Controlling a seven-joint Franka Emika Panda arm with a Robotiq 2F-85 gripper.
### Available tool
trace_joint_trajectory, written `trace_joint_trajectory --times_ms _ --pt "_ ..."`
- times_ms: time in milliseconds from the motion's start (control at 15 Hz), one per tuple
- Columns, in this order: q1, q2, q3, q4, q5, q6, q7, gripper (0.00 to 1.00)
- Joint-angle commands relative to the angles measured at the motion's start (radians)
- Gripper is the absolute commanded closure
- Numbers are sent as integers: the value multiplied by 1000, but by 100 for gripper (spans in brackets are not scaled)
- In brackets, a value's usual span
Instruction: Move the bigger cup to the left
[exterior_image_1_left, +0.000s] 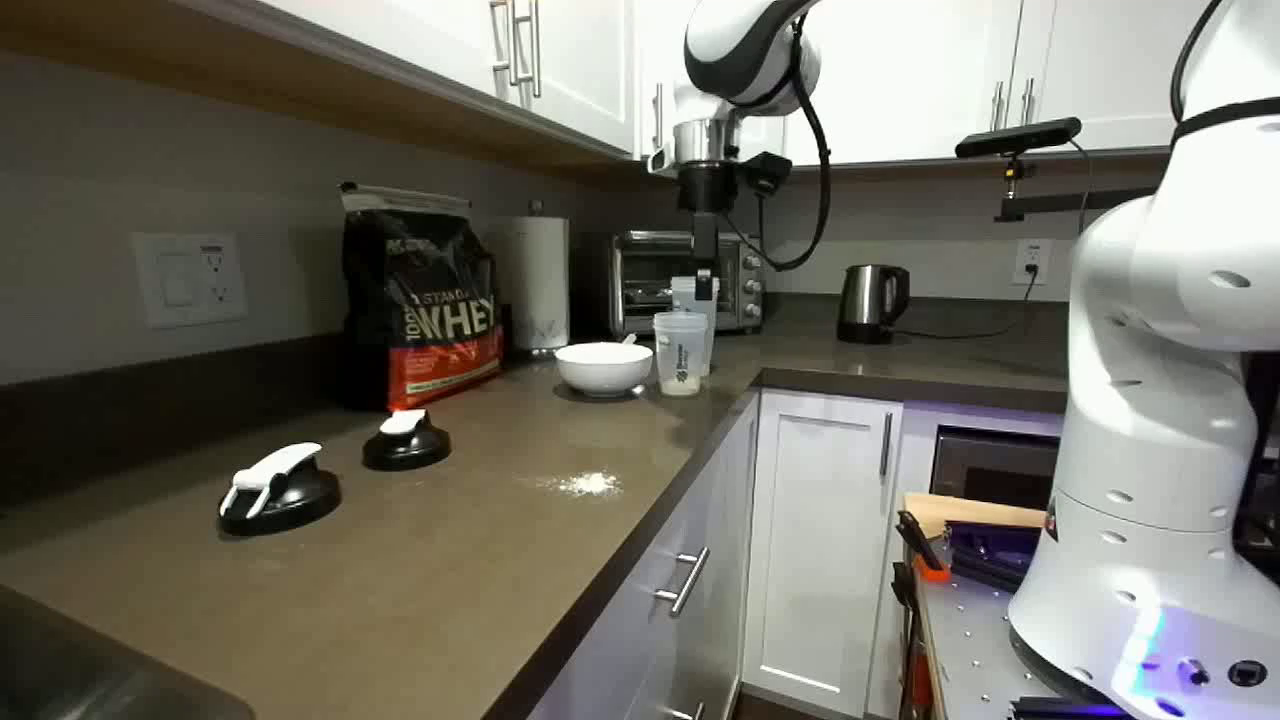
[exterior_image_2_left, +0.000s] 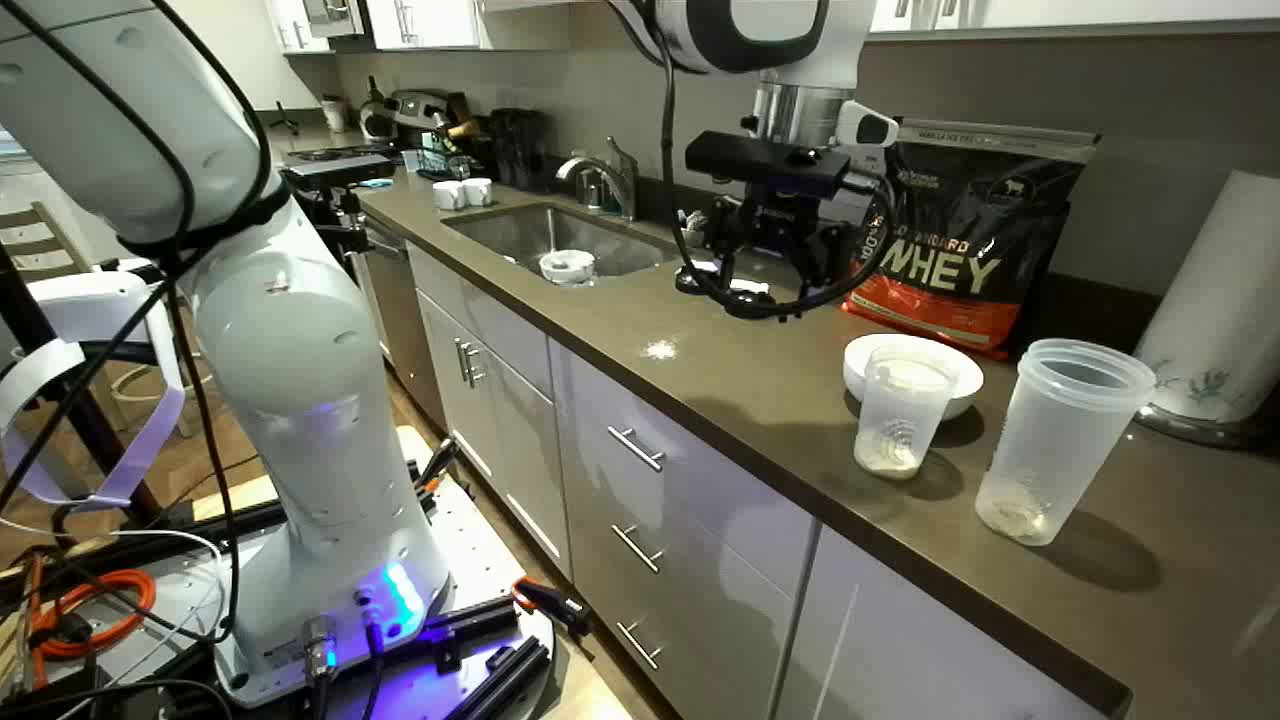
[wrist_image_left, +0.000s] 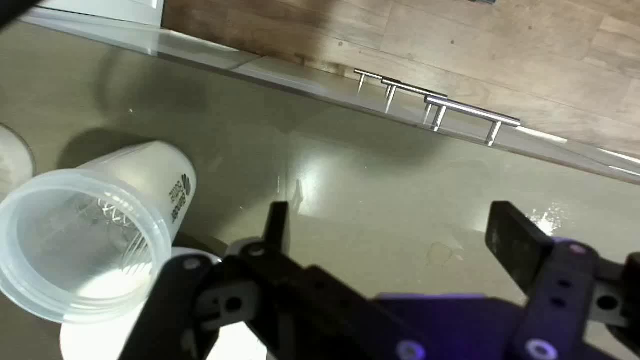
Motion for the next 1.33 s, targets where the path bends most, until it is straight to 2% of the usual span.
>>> trace_joint_trajectory --times_ms 0,333,867,1267 --pt "-32 3 31 1 10 -1 -8 0" --pt "-32 3 31 1 10 -1 -8 0" --pt "-81 24 14 131 16 56 14 0" --pt "-133 48 7 189 -13 131 94 0"
